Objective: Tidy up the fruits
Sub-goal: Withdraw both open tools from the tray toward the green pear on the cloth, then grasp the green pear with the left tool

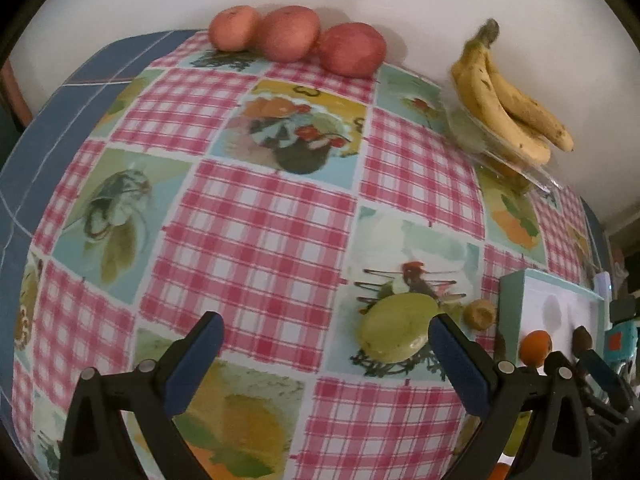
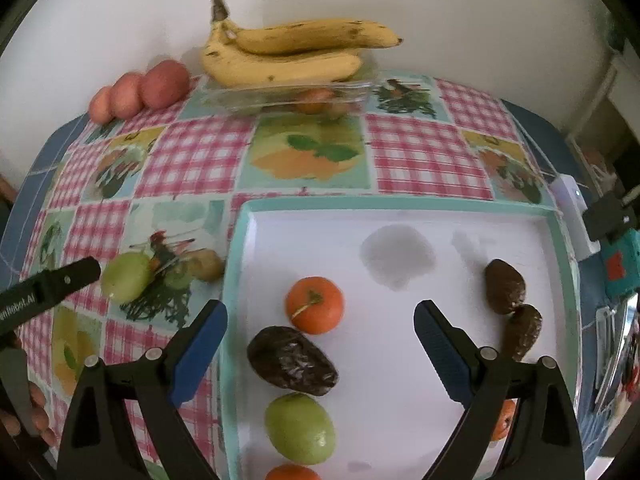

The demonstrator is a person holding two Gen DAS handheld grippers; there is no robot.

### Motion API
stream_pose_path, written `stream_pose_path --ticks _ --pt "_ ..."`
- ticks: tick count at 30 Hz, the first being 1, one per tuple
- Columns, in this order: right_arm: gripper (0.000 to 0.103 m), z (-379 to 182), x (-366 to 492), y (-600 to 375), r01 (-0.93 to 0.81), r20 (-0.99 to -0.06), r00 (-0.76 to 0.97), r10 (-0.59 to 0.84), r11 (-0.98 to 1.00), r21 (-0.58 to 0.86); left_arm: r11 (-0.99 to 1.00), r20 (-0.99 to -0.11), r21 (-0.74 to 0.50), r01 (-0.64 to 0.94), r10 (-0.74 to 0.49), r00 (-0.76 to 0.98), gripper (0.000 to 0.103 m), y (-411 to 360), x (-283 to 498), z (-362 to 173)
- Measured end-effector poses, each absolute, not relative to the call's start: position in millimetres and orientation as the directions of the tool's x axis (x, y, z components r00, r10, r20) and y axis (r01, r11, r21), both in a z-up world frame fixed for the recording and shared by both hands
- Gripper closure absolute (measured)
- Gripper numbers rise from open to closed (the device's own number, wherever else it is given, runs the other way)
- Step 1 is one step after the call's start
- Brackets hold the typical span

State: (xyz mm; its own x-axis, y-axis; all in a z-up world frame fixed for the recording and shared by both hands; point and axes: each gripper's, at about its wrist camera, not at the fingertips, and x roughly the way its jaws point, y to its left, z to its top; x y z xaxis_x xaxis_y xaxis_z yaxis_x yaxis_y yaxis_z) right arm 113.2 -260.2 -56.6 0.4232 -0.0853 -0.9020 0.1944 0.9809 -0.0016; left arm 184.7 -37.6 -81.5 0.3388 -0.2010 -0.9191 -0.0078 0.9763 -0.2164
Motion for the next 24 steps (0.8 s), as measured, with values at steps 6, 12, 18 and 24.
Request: stream_pose_path --ticks 6,12,18,24 --pt "0.008 -56 111 -269 0.224 -0.902 0.422 -0.085 0.974 0.013 0.979 -0.927 -0.195 0.063 -0.205 0.314 0.0 -63 183 -96" --pt "0.008 -59 110 -275 0.242 -0.908 0.408 -0.092 0.97 0.01 0.989 -0.934 -0.11 0.101 -0.138 0.331 0.0 -83 183 -109" --pt "0.008 -61 111 -273 0.236 -0.911 0.402 -0.093 0.972 0.005 0.991 -0.928 -0.021 0.133 -0.069 0.366 0.0 -100 182 -116" --pt "0.008 -63 111 -275 0.243 -0.915 0.392 -0.098 0.97 0.0 0.995 -0.933 -0.018 0.098 -0.052 0.357 0.0 -96 183 -116"
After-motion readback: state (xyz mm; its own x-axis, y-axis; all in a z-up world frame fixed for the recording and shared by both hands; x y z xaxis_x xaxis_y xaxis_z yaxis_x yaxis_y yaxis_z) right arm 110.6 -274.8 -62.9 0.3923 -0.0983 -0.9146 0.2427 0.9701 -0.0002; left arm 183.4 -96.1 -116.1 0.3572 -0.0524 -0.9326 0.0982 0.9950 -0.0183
